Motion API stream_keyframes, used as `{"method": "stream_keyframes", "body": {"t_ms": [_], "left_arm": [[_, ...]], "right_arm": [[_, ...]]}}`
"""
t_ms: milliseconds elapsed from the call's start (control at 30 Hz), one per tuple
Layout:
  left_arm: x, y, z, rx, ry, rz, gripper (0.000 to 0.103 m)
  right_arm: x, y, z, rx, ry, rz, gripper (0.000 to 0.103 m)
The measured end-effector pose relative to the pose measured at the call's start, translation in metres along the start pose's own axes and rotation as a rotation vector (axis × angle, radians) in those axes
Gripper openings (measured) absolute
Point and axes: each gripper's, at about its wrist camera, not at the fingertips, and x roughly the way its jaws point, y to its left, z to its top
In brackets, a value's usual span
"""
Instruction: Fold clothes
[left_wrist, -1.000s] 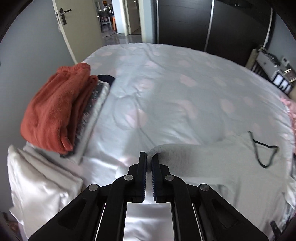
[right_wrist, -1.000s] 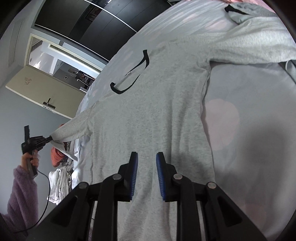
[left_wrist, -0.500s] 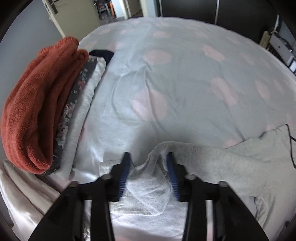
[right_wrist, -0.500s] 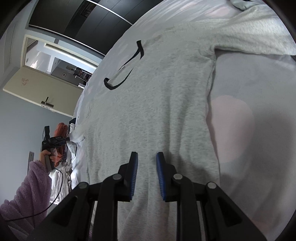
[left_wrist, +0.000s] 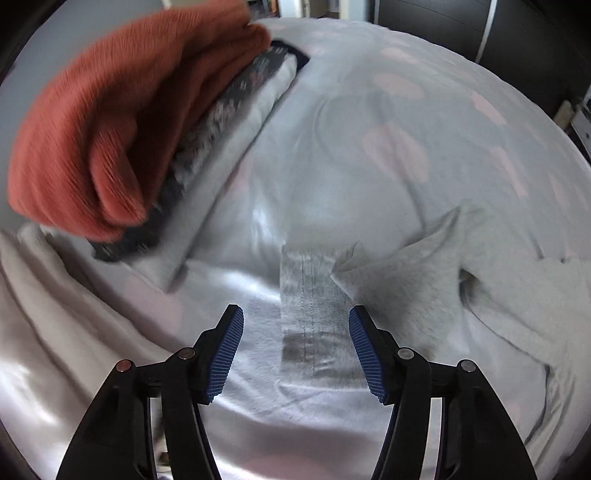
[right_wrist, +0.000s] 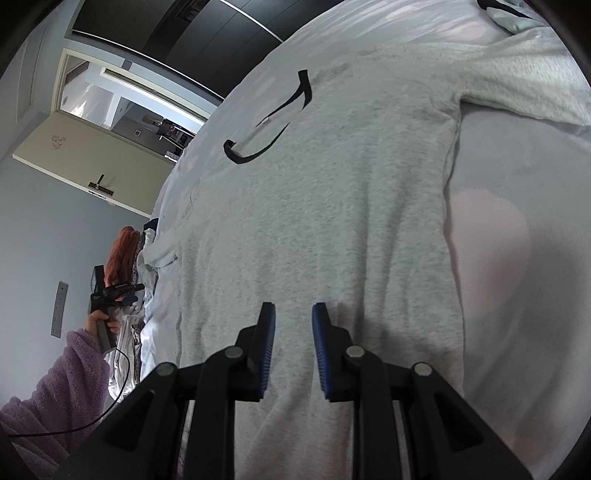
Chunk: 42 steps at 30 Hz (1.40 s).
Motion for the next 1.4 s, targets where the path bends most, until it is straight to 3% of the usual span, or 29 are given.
{"method": "stream_keyframes", "body": {"t_ms": [67, 100, 133, 167, 300, 500, 633, 900, 967, 1033, 1100, 1233, 1400], "left_arm": [[0.006, -0.003, -0.001, -0.026, 0.006, 0.0, 0.03], [0.008, -0.006, -0.001, -0.033, 0.007, 0.001, 0.025], [0.007, -0.008, -0.001, -0.036, 0.006, -0.002, 0.012], [0.001, -0.01, 0.001, -0.03, -0.001, -0.013, 0.007], [-0.045, -0.003, 0.015, -0.024, -0.082, -0.004, 0.007], [-0.095, 0.041, 0.031, -0.067, -0.14, 0.08, 0.007], [-0.089, 0.063, 0.039, -0.085, -0.132, 0.129, 0.007], [-0.019, 0.044, 0.029, 0.024, -0.002, 0.264, 0.012], [-0.018, 0.043, 0.027, 0.016, -0.003, 0.257, 0.023], [-0.034, 0.041, 0.026, 0.0, -0.061, 0.228, 0.044], [-0.059, 0.035, 0.023, -0.001, -0.125, 0.188, 0.051], [-0.108, 0.016, 0.009, 0.034, -0.162, 0.096, 0.052], [-0.161, -0.021, -0.037, 0.13, -0.105, -0.052, 0.052]], "right_arm": [[0.002, -0.002, 0.0, 0.004, 0.002, -0.011, 0.021], [0.002, -0.003, 0.001, 0.006, 0.002, -0.017, 0.021], [0.002, -0.005, 0.001, 0.009, 0.003, -0.023, 0.021], [0.002, -0.005, 0.001, 0.008, 0.003, -0.023, 0.021], [0.001, -0.004, 0.001, 0.003, 0.004, -0.02, 0.021], [0.001, -0.003, 0.0, -0.004, 0.006, -0.017, 0.021], [0.0, -0.003, 0.0, -0.004, 0.004, -0.016, 0.021], [-0.002, -0.005, 0.002, 0.008, -0.009, -0.013, 0.021], [-0.004, -0.005, 0.003, 0.012, -0.022, -0.01, 0.021], [-0.014, -0.003, 0.004, 0.004, -0.062, -0.008, 0.021], [-0.025, -0.002, 0.005, -0.001, -0.109, -0.012, 0.021], [-0.049, -0.013, 0.007, 0.053, -0.193, -0.081, 0.021], [-0.07, -0.028, -0.002, 0.132, -0.202, -0.185, 0.021]]}}
